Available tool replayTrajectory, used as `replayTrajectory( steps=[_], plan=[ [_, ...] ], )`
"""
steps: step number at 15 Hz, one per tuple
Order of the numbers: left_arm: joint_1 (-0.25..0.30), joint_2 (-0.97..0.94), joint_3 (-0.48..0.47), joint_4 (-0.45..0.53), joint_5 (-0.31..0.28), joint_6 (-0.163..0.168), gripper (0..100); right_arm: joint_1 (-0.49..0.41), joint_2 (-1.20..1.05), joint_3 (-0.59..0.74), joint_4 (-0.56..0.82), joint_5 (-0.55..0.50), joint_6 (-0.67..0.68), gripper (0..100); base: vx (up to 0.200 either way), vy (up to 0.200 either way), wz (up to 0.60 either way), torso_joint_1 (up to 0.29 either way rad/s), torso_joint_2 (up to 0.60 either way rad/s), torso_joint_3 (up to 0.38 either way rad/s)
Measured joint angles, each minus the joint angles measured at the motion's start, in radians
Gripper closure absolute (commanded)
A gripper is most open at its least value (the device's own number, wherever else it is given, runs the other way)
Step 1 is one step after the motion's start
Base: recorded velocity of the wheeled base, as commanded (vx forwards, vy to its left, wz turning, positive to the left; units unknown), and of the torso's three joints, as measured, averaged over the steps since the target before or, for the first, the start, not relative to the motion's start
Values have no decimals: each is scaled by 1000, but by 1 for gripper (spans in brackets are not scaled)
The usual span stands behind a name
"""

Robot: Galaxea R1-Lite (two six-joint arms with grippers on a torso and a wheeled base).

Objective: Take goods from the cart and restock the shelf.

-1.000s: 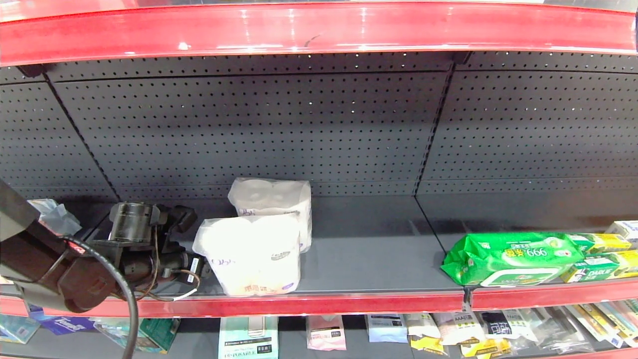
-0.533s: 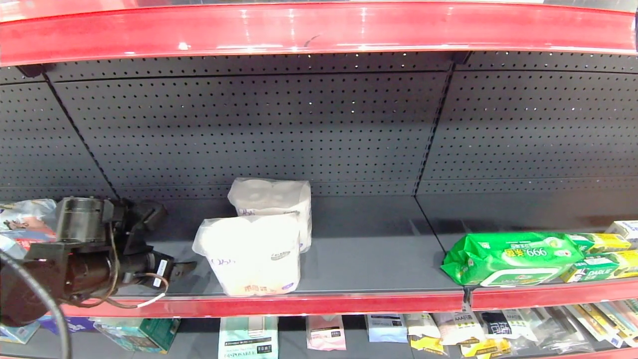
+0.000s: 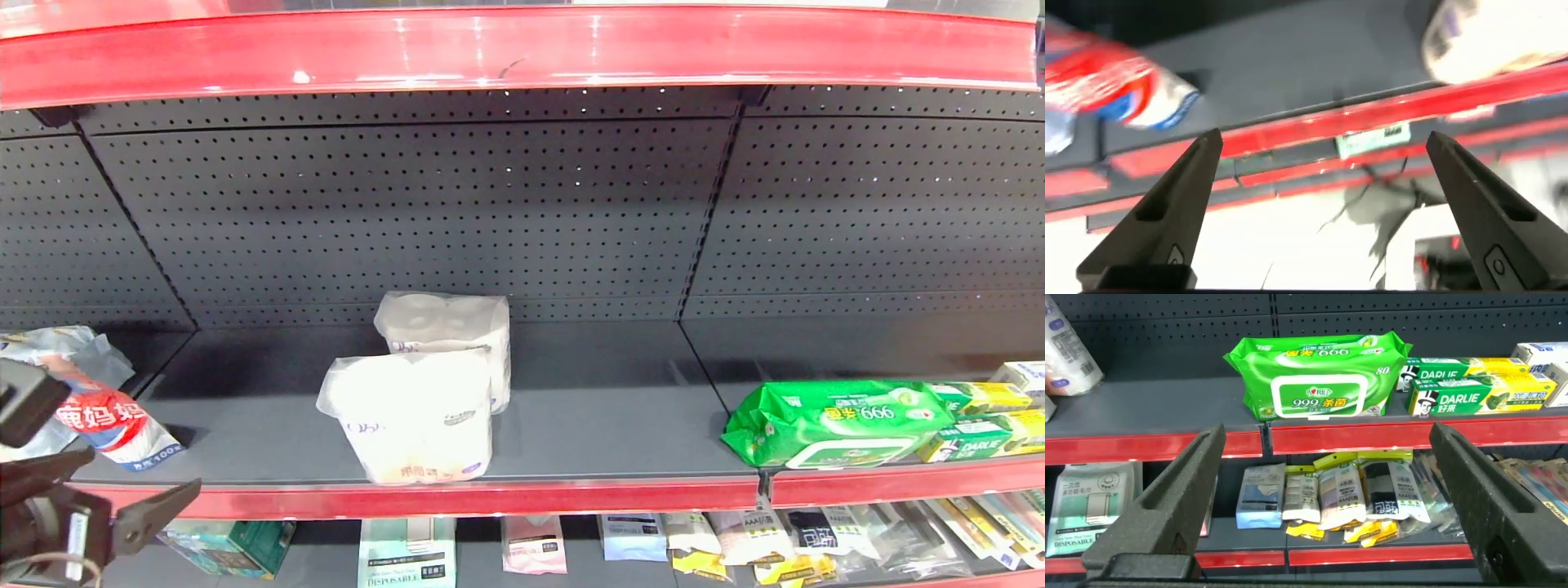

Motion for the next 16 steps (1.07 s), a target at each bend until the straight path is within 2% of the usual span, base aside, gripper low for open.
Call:
replayTrajectory(
  steps=[2, 4, 6, 8, 9, 11, 14, 16],
  plan=[
    [5, -200, 29, 60, -7, -52, 0, -1, 0, 0, 0, 0, 0, 0, 0, 0, 0, 0, 0, 0],
    [6, -391, 71, 94, -11, -121, 0, 0, 0, 0, 0, 0, 0, 0, 0, 0, 0, 0, 0, 0],
    [6, -558, 131, 108, -14, -154, 0, 0, 0, 0, 0, 0, 0, 0, 0, 0, 0, 0, 0, 0],
    [1, -718, 218, 111, -7, -165, 0, -1, 0, 0, 0, 0, 0, 0, 0, 0, 0, 0, 0, 0],
    [-1, -780, 274, 107, 18, -170, 0, -1, 0, 0, 0, 0, 0, 0, 0, 0, 0, 0, 0, 0],
    [-5, -855, 341, 55, 111, -206, 0, -1, 0, 0, 0, 0, 0, 0, 0, 0, 0, 0, 0, 0],
    [-8, -900, 394, 13, 74, -191, 0, 0, 0, 0, 0, 0, 0, 0, 0, 0, 0, 0, 0, 0],
    [-9, -910, 407, 13, 72, -194, 0, 0, 0, 0, 0, 3, -4, 0, 0, 0, 0, 0, 0, 0]
  ],
)
